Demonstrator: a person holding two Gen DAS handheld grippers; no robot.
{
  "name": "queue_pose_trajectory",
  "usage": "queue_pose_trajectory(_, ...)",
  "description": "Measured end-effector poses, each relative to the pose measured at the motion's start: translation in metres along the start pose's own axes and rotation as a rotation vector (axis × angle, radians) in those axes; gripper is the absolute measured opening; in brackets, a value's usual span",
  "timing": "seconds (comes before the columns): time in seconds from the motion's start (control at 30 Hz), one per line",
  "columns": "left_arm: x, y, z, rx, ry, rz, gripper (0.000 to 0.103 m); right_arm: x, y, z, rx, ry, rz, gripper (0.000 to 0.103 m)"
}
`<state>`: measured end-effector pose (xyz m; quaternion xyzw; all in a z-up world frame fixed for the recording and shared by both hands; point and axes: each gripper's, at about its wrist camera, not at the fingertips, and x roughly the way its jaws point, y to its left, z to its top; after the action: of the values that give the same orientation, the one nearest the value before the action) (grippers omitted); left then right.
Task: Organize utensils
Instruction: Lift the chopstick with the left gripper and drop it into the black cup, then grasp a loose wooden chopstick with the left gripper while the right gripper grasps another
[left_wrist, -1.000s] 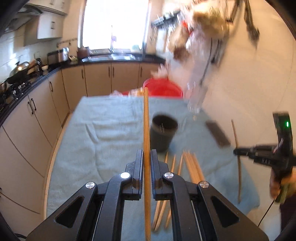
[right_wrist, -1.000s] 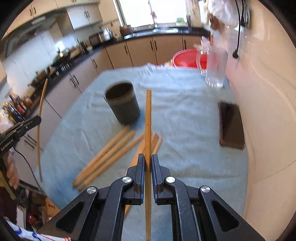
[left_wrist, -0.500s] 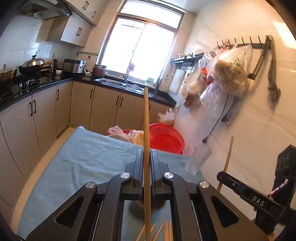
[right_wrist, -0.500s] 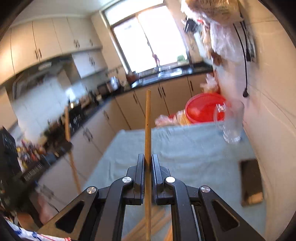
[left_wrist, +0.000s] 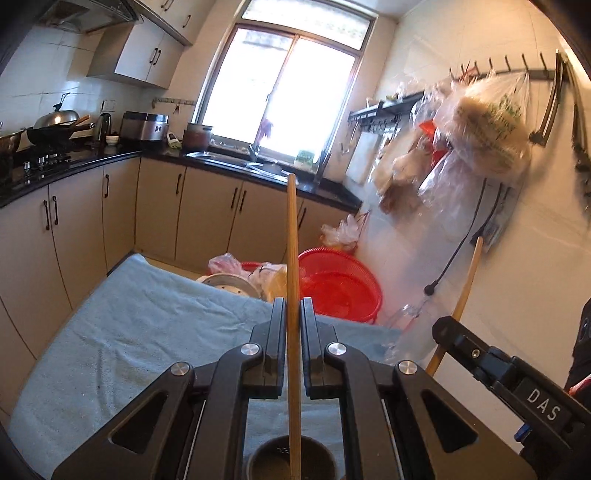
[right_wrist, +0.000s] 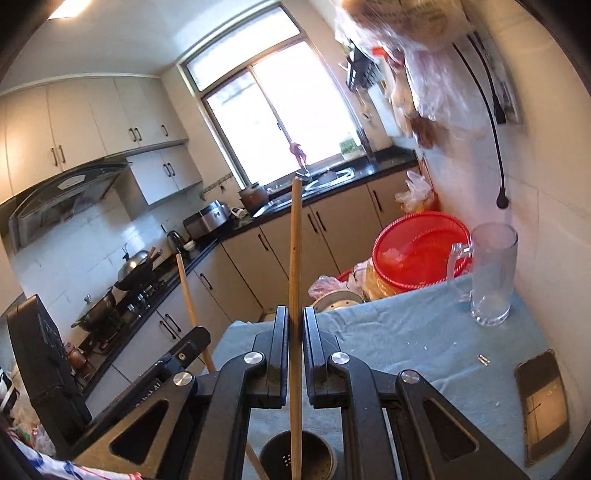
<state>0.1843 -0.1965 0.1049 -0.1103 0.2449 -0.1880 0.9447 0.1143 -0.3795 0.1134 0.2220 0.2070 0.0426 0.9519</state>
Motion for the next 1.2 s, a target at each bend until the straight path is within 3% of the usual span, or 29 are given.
queue_pose_trajectory(0.3,0.018,0.016,-0.024,0.002,0.075,0.026,0.007,0.027,-0.005,-0.031,-0.035,0.101,-0.033,0.008)
queue_pose_trajectory(0.53,0.008,0.023,-0.031,0.006,0.091,0.046,0.008,0.035,-0.008,-0.052,-0.038,0.167,-0.057,0.008)
queue_pose_trajectory(0.6,0.004,0.022,-0.031,0.011,0.096,0.041,0.013,0.035,-0.007,-0.055,-0.039,0.177,-0.061,0.008)
queue_pose_trajectory(0.67,-0.005,0.021,-0.029,0.018,0.083,0.048,0.029,0.034,-0.006,-0.055,-0.043,0.178,-0.064,0.010)
queue_pose_trajectory(0.8,-0.025,0.021,-0.027,0.026,0.048,0.070,0.036,0.030,-0.005,-0.056,-0.028,0.193,-0.064,0.044)
queue_pose_trajectory(0.93,-0.049,0.024,-0.027,0.042,0.039,0.081,0.038,0.021,-0.004,-0.054,-0.028,0.190,-0.075,0.046)
queue_pose_trajectory(1.07,-0.085,0.033,-0.037,0.066,0.020,0.108,0.057,0.000,-0.002,-0.050,-0.038,0.173,-0.083,0.047)
queue_pose_trajectory(1.2,-0.110,0.042,-0.061,0.111,0.050,0.106,0.063,-0.036,-0.005,-0.057,-0.072,0.171,-0.114,0.060)
